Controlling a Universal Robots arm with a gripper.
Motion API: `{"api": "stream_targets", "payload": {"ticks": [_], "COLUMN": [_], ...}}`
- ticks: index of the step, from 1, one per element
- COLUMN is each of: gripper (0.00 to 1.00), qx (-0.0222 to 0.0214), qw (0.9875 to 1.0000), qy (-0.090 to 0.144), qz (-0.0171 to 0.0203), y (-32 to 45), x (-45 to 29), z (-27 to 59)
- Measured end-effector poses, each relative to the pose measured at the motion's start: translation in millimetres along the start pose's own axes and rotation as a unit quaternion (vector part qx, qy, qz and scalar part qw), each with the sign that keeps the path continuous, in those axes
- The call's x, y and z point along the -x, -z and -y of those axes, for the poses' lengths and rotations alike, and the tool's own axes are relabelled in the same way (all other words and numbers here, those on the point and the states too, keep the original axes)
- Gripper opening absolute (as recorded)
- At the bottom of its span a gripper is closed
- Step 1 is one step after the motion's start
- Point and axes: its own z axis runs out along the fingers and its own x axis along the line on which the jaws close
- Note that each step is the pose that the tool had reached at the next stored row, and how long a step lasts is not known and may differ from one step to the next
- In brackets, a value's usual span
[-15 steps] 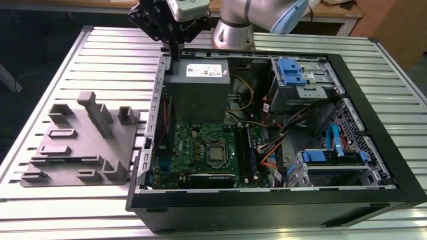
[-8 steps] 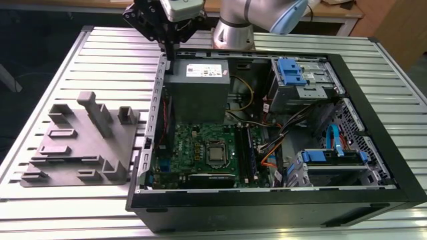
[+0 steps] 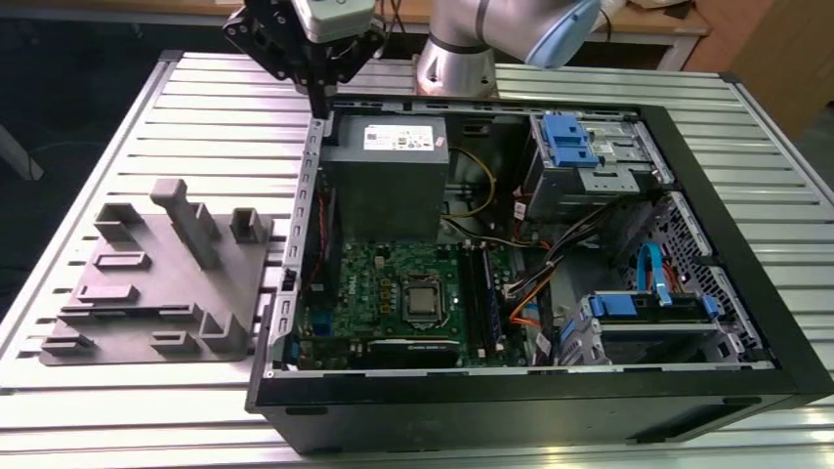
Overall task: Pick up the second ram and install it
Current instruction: 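Reach for the second ram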
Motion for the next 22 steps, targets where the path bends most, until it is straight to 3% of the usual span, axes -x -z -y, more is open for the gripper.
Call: {"api": "stream_targets", "payload": {"ticks": [22], "gripper": [0.07], "qx": [0.0000], "qw": [1.0000], "qy": [0.000], "qz": [0.0000], "y": [0.2], "x": [-32.9], "z": [2.5]}}
